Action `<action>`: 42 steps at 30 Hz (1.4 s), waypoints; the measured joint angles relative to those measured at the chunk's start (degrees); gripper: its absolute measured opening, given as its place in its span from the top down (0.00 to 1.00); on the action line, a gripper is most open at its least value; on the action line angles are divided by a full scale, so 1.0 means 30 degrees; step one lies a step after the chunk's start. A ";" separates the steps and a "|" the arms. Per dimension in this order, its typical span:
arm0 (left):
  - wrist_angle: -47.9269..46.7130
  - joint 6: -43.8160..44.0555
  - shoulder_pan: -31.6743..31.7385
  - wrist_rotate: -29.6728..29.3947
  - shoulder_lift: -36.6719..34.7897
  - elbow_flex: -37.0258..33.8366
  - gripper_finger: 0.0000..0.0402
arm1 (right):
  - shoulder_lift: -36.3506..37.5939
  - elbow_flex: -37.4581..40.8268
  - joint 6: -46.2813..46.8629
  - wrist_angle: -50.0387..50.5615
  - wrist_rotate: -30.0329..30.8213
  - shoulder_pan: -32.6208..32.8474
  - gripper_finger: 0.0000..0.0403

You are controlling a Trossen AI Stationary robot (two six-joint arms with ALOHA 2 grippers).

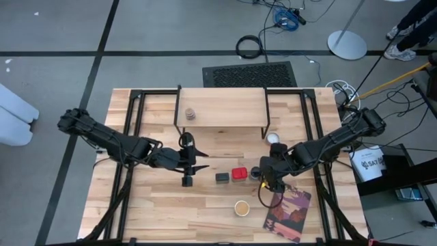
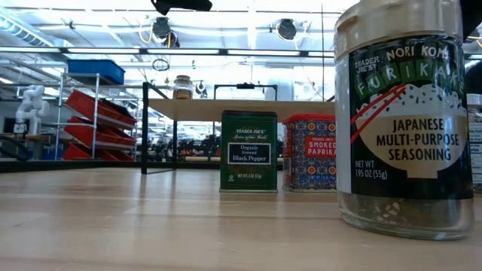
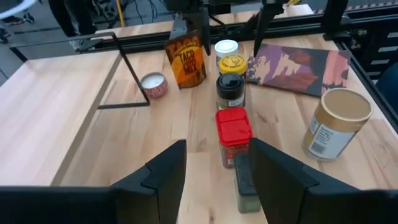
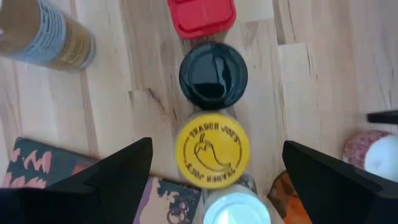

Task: Shelf spices
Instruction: Put a green packet of spices on the shelf

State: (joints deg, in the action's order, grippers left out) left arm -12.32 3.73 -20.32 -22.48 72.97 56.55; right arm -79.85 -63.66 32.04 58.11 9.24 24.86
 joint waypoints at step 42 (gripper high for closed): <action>-0.4283 0.2652 -0.0627 0.0909 -0.2934 0.0015 0.55 | -0.1260 0.1537 -0.0087 -0.2233 -0.0032 -0.0430 0.12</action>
State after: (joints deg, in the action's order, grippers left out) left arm -25.17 11.68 -22.20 -19.75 64.17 56.60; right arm -83.64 -59.05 31.78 51.42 9.14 23.57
